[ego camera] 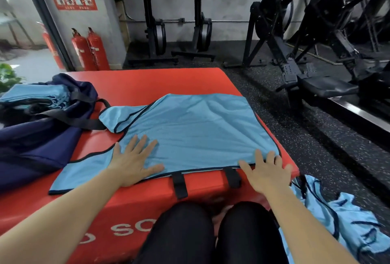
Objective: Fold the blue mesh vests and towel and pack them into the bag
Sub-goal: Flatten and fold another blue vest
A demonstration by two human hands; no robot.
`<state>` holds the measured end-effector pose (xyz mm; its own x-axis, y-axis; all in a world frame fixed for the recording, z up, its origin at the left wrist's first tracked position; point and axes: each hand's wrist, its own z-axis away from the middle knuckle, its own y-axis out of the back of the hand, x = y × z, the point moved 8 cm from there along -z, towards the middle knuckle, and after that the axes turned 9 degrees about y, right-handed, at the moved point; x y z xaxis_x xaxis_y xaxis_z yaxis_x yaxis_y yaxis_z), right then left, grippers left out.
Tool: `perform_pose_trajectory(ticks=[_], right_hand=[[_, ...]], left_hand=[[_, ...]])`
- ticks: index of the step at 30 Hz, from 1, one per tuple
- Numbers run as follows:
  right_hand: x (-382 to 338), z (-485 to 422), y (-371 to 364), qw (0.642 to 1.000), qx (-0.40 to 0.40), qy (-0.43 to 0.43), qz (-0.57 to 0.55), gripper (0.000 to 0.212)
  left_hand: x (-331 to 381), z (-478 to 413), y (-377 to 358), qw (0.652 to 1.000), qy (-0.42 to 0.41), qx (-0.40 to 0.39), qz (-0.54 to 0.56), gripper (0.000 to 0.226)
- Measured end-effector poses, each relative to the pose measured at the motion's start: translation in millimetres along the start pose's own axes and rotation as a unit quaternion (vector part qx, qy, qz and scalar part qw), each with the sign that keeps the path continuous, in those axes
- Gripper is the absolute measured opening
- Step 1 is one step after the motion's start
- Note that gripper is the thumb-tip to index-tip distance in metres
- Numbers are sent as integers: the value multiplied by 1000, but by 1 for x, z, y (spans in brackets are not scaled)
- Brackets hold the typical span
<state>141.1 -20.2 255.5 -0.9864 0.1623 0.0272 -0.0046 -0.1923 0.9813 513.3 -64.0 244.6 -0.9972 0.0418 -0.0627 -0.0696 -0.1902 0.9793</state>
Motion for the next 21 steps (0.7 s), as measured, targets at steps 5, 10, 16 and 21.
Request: perform_pose_trajectory(ticks=[5, 10, 16, 21], right_hand=[[4, 13, 17, 997, 34, 2, 75, 77], [2, -3, 54, 996, 80, 21, 44, 60], [-38, -66, 63, 984, 115, 136, -12, 60], [-47, -106, 18, 984, 40, 169, -32, 90]], left_hand=[[8, 9, 15, 998, 14, -37, -48, 126], [47, -7, 59, 1000, 9, 16, -12, 122], [104, -53, 66, 1000, -25, -2, 16, 119], [108, -85, 33, 1000, 0, -13, 14, 115]])
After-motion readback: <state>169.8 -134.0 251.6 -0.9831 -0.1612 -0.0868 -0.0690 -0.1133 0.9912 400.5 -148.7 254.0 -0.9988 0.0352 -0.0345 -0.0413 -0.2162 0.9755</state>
